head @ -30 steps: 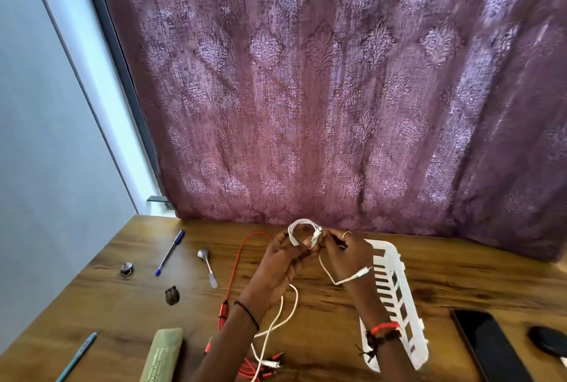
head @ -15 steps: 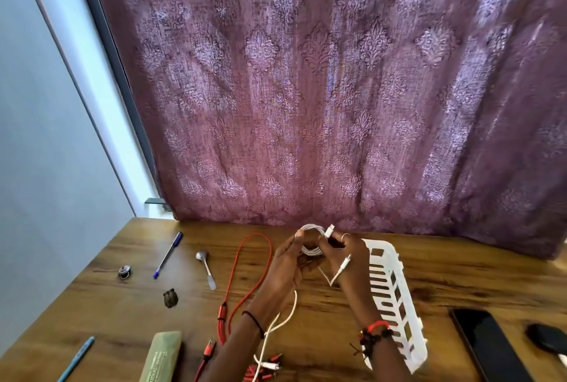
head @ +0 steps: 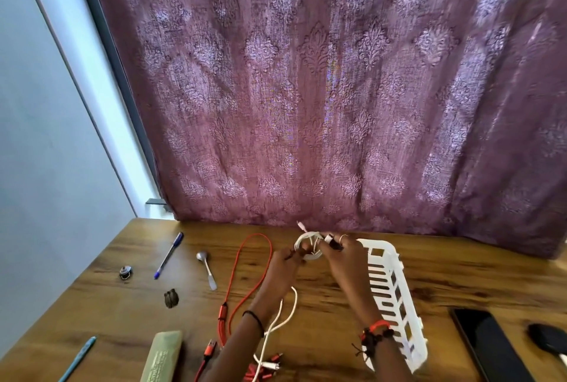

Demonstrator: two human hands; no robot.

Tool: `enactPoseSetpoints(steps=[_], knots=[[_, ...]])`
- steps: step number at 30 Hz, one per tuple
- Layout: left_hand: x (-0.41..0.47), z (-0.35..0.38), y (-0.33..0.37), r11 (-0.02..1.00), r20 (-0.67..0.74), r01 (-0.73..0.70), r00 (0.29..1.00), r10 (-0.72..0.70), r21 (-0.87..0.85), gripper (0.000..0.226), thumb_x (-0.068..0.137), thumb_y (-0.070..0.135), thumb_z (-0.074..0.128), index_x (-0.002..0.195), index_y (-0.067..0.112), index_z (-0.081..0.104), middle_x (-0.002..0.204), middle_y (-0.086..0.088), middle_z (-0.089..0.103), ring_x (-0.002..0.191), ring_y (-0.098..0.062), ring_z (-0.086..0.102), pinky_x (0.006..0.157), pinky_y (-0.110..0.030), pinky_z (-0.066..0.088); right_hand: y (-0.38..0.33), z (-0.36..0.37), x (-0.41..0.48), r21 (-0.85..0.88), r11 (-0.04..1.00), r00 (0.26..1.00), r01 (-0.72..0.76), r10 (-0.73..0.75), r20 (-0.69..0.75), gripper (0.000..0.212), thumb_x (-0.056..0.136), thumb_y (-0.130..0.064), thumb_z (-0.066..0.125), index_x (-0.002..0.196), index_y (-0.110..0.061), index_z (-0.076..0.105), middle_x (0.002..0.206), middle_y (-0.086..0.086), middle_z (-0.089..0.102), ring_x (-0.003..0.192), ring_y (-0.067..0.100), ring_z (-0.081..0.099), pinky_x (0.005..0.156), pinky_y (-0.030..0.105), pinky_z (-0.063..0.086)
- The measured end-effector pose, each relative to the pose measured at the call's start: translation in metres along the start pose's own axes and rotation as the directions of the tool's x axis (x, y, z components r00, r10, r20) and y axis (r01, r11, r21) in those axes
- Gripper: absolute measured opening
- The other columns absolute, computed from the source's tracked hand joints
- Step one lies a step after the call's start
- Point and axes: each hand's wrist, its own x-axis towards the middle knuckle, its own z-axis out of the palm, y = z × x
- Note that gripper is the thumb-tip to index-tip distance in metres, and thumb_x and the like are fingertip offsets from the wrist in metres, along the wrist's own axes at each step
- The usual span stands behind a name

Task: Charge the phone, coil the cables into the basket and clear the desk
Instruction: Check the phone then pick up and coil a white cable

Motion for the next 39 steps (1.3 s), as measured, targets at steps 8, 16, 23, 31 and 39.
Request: enactPoseSetpoints(steps=[8, 16, 23, 31, 39], knots=[[-0.001, -0.007, 0.001, 0.954, 0.151, 0.201, 0.974, -0.17, -0.222, 0.02, 0.096, 0.017, 0.048, 0.094, 0.014, 0.068, 0.071, 0.014, 0.072, 0.066, 0.005, 0.065, 0.062, -0.011, 0.048, -0.002, -0.011, 0.005, 0.491, 0.798, 0.917, -0.349, 0.184, 0.354, 0.018, 0.081, -0.003, 0.067, 0.094, -0.014, 0.069, 0.091, 0.006, 0.072, 0.085, 0.016, 0.066, 0.078, 0.025, 0.051], [0.0, -0.003, 0.004, 0.876, 0.156, 0.209, 0.975, -0.156, -0.434, 0.017, 0.092, 0.005, 0.051, 0.092, 0.002, 0.068, 0.083, -0.001, 0.074, 0.081, -0.009, 0.067, 0.073, -0.018, 0.056, 0.007, -0.005, 0.008, 0.682, 0.414, 0.797, -0.603, 0.349, 0.493, 0.012, 0.08, 0.001, 0.062, 0.078, -0.01, 0.064, 0.057, 0.0, 0.066, 0.044, 0.004, 0.051, 0.04, 0.013, 0.041], [0.003, 0.0, 0.002, 0.842, -0.081, 0.105, 0.981, -0.174, -0.53, 0.015, 0.09, 0.004, 0.055, 0.091, -0.002, 0.068, 0.094, -0.019, 0.066, 0.091, -0.023, 0.06, 0.087, -0.034, 0.048, 0.008, 0.007, 0.006, 0.569, 0.771, 0.958, -0.287, 0.245, 0.151, 0.036, 0.066, -0.008, 0.082, 0.09, -0.014, 0.056, 0.082, 0.005, 0.068, 0.074, 0.014, 0.066, 0.069, 0.026, 0.053], [-0.005, 0.016, -0.004, 0.776, -0.049, 0.152, 0.972, -0.229, -0.612, 0.019, 0.092, -0.002, 0.049, 0.105, -0.011, 0.059, 0.094, -0.017, 0.063, 0.083, -0.017, 0.061, 0.077, -0.022, 0.05, 0.003, 0.017, -0.005, 0.085, 0.996, 0.993, 0.006, 0.003, -0.115, 0.021, 0.08, -0.011, 0.071, 0.1, -0.006, 0.07, 0.091, 0.004, 0.073, 0.078, 0.007, 0.064, 0.063, 0.004, 0.041], [-0.006, 0.011, -0.003, 0.735, 0.008, 0.154, 0.98, -0.198, -0.66, 0.027, 0.094, -0.001, 0.045, 0.117, -0.011, 0.054, 0.107, -0.018, 0.061, 0.093, -0.018, 0.06, 0.085, -0.025, 0.049, 0.011, 0.006, 0.003, 0.17, 0.985, 0.999, -0.015, 0.009, 0.036, 0.022, 0.085, -0.008, 0.063, 0.105, -0.013, 0.072, 0.089, -0.002, 0.074, 0.066, -0.005, 0.058, 0.06, 0.0, 0.042]])
